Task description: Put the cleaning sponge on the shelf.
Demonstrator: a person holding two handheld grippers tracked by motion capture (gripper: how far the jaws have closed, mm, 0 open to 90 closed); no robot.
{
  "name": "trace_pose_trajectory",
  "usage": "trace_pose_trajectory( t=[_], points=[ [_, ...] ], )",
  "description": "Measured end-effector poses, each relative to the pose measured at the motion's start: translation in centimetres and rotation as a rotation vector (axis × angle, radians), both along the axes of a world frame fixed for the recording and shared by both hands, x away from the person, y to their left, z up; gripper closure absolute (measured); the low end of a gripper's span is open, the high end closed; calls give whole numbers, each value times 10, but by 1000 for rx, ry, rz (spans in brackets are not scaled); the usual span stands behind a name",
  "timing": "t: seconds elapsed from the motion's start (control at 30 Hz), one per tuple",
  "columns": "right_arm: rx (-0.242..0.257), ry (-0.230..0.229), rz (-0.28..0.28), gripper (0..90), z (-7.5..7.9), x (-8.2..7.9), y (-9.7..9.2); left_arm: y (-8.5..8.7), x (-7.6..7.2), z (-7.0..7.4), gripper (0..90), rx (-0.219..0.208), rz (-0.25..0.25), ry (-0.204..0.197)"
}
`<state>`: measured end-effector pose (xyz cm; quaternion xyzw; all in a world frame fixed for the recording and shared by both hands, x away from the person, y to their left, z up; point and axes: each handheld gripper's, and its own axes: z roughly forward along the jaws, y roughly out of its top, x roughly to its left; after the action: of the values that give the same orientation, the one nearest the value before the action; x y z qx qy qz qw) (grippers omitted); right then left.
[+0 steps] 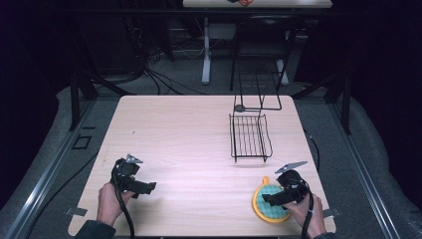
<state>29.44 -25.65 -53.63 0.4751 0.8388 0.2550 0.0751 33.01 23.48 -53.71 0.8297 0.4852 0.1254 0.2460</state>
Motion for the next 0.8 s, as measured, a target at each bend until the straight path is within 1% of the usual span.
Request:
trace_pose_trajectory(
  t=[0.07,0.1,0.17,0.2,0.23,0.27,0.3,0.37,0.43,0.47,0.5,0.53,0.6,0.63,0.67,0.73,0.8],
  points=[
    [-8,2,-2,148,-1,1,1,0,0,0,2,0,3,1],
    [-8,2,-2,148,-1,1,1,0,0,0,2,0,3,1],
    [-6,1,-13,192,-3,0,1,-1,0,-1,2,12,2,6],
    [-19,11,-18,198,-4,-1,1,-1,0,-1,3,13,-1,9],
    [-17,7,-24,223,-4,-1,1,-1,0,-1,4,15,-4,9],
    [-17,7,-24,223,-4,-1,1,-1,0,-1,4,16,-4,9],
    [-28,2,-26,244,-4,-1,1,-1,0,-1,5,17,-4,9],
    [-29,4,-30,254,-4,-2,1,-2,-1,-1,8,18,-1,12],
    [-27,11,-33,268,-5,-2,0,-2,0,-1,26,32,-2,11],
    [-37,11,-37,277,-5,-2,0,-2,0,-2,43,41,0,10],
    [-27,2,-49,295,-7,-2,0,-3,-1,-1,82,50,7,2],
    [-30,6,-49,301,-7,-2,0,-3,-1,-1,91,50,10,2],
    [-26,10,-53,306,-7,-2,0,-3,0,-1,93,50,12,2],
    [-33,18,-52,309,-7,-2,-1,-2,0,-1,93,51,12,2],
    [-22,19,-62,318,-9,-2,-1,-2,0,-1,93,51,14,2],
    [-20,16,-61,323,-9,-2,-2,-2,-1,-1,92,48,15,0],
    [-25,24,-63,334,-9,-2,-1,-2,0,-1,91,49,16,0]
  ],
)
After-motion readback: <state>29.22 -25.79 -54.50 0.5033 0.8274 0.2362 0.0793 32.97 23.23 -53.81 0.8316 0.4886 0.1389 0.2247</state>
